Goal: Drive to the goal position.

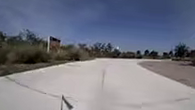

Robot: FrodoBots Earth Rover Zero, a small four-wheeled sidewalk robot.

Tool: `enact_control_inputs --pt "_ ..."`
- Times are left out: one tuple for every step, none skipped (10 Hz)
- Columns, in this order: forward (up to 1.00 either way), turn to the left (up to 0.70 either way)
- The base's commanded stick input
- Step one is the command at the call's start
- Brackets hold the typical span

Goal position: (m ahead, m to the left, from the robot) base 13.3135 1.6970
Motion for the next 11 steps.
enact_control_inputs --pt "0.85 0.00" --pt "0.85 0.00" --pt "0.85 0.00" --pt "0.85 0.00" --pt "0.85 0.00" --pt "0.85 0.00" --pt "0.85 0.00" --pt "0.85 0.00" --pt "0.85 0.00" --pt "0.85 0.00" --pt "0.85 0.00"
